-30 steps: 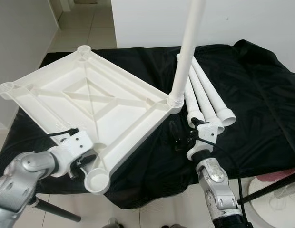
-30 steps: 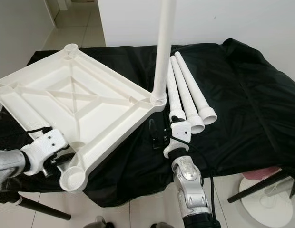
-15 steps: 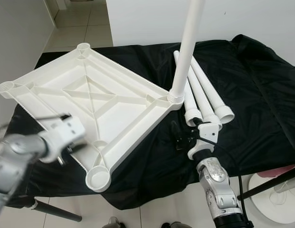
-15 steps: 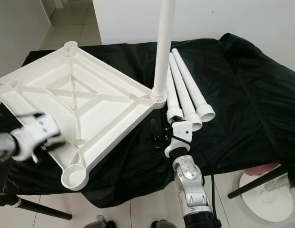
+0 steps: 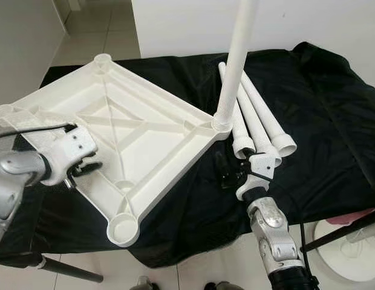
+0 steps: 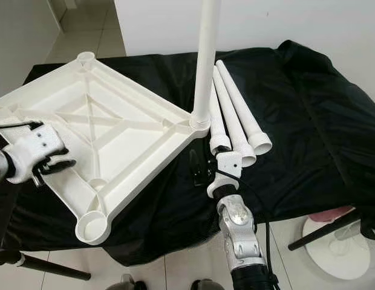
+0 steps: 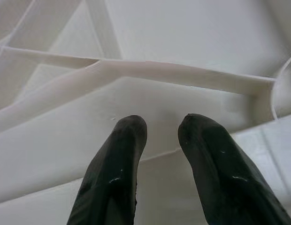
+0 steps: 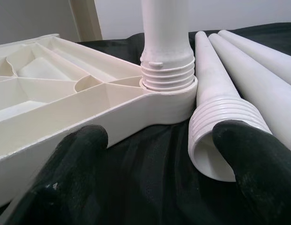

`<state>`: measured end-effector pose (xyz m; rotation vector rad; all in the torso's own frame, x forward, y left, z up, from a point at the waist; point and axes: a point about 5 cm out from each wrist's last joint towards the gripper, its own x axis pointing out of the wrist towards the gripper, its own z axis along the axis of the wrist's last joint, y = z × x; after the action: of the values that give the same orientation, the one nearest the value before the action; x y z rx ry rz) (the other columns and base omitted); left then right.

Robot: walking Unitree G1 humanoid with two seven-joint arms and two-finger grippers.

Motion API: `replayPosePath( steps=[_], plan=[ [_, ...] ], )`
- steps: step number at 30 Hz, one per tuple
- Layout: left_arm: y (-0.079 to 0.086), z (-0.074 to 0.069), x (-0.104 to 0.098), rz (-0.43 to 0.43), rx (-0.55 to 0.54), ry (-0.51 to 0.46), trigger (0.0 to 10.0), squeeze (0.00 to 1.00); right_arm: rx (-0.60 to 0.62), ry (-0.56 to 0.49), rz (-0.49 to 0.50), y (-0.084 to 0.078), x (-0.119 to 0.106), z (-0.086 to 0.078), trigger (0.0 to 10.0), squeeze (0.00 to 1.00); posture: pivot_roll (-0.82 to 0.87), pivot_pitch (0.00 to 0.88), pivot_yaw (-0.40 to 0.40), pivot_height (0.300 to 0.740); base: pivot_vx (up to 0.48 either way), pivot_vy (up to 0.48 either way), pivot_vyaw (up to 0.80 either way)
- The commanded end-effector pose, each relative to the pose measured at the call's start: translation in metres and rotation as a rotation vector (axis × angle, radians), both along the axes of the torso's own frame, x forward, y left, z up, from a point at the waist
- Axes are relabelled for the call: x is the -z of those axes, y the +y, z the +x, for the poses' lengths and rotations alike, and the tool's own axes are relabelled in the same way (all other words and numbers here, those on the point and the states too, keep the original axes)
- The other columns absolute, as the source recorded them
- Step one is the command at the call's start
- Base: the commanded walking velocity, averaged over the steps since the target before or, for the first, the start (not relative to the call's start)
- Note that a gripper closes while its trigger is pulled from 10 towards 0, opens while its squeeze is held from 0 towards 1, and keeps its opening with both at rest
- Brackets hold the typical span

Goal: Building children table

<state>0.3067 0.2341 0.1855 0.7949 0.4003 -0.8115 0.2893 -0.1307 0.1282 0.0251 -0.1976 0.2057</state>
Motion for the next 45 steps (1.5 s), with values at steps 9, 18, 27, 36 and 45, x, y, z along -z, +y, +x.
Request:
replayPosePath(
  steps=[9, 18, 27, 36, 45],
  plan=[
    [0.003, 0.008, -0.005, -0.023, 0.081, 0.049, 10.0, 0.00, 0.007, 0.001, -0.001, -0.002, 0.002, 0.000, 10.0, 0.00, 0.01, 0.109, 0.047, 0.740, 0.000, 0.000, 0.00],
    [-0.005, 0.005, 0.007, -0.121, 0.132, 0.109, 10.0, 0.00, -0.007, 0.011, -0.008, 0.009, 0.000, 0.008, 10.0, 0.00, 0.01, 0.111, 0.054, 0.740, 0.000, 0.000, 0.00],
    [-0.011, 0.002, 0.012, -0.142, 0.137, 0.091, 10.0, 0.00, -0.105, 0.107, -0.037, 0.041, 0.004, 0.023, 10.0, 0.00, 0.02, 0.108, 0.039, 0.740, 0.000, 0.000, 0.00],
    [-0.016, 0.000, 0.014, -0.173, 0.132, 0.068, 10.0, 0.00, -0.168, 0.168, -0.049, 0.057, 0.008, 0.030, 10.0, 0.00, 0.03, 0.107, 0.024, 0.740, 0.000, 0.000, 0.00],
    [-0.038, -0.005, 0.014, -0.233, 0.153, 0.041, 10.0, 0.00, -0.254, 0.225, 0.204, 0.072, 0.000, 0.042, 10.0, 0.00, 0.03, 0.092, 0.014, 0.740, 0.000, 0.000, 0.00]
  ],
)
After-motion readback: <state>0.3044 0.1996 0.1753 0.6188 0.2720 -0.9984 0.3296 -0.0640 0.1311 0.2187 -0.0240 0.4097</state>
